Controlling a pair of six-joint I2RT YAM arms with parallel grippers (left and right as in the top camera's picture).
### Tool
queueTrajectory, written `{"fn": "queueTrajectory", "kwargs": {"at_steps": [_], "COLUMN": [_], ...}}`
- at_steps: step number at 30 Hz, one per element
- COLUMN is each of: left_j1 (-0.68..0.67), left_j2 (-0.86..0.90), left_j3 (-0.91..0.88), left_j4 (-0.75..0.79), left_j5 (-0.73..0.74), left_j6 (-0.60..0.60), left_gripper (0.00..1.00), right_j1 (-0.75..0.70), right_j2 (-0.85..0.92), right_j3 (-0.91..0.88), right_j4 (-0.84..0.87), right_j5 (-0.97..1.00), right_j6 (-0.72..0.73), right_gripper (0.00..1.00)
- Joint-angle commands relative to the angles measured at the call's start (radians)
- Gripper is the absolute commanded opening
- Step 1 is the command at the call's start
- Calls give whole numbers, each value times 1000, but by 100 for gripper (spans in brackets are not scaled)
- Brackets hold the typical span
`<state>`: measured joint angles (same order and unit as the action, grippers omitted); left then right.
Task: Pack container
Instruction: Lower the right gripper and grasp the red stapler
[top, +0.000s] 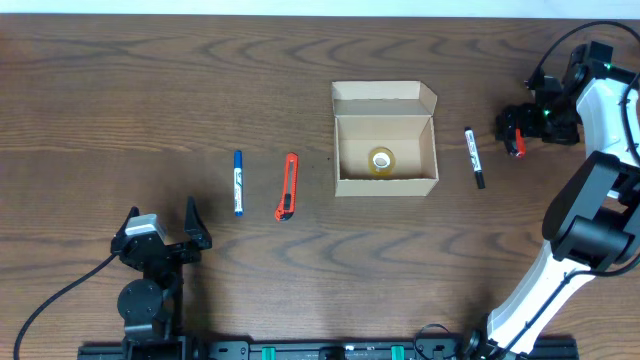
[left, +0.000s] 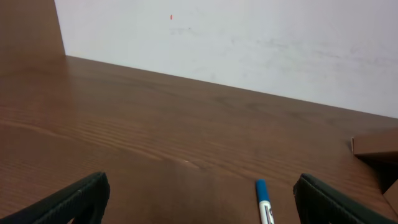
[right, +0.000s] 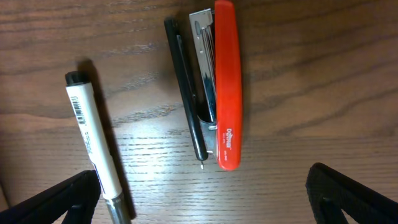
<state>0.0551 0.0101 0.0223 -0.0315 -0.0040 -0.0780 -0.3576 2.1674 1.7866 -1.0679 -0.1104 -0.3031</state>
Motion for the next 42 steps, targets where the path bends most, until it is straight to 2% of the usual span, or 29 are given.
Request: {"fn": "queueTrajectory", "kwargs": {"at_steps": [1, 19, 24, 34, 42], "left_j1": [-3, -3, -3, -3, -3], "left_j2": [-6, -6, -6, -6, -6], "left_j3": [-18, -18, -18, -18, -18], "left_j4": [-43, -43, -43, -43, -43], "left_j5": [-22, -21, -22, -22, -22], "left_j6": [4, 4, 4, 4, 4], "left_gripper": [95, 95, 95, 95, 95], "right_j1": [-11, -15, -15, -15, -14], "right_j2": [46, 111, 111, 111, 111], "right_j3": [12, 12, 12, 11, 11], "right_j4": [3, 46, 49, 75, 130], "right_j5": [9, 9, 9, -7, -21], "right_j6": [-27, -24, -15, -4, 11], "right_gripper": [99, 99, 91, 99, 99]}}
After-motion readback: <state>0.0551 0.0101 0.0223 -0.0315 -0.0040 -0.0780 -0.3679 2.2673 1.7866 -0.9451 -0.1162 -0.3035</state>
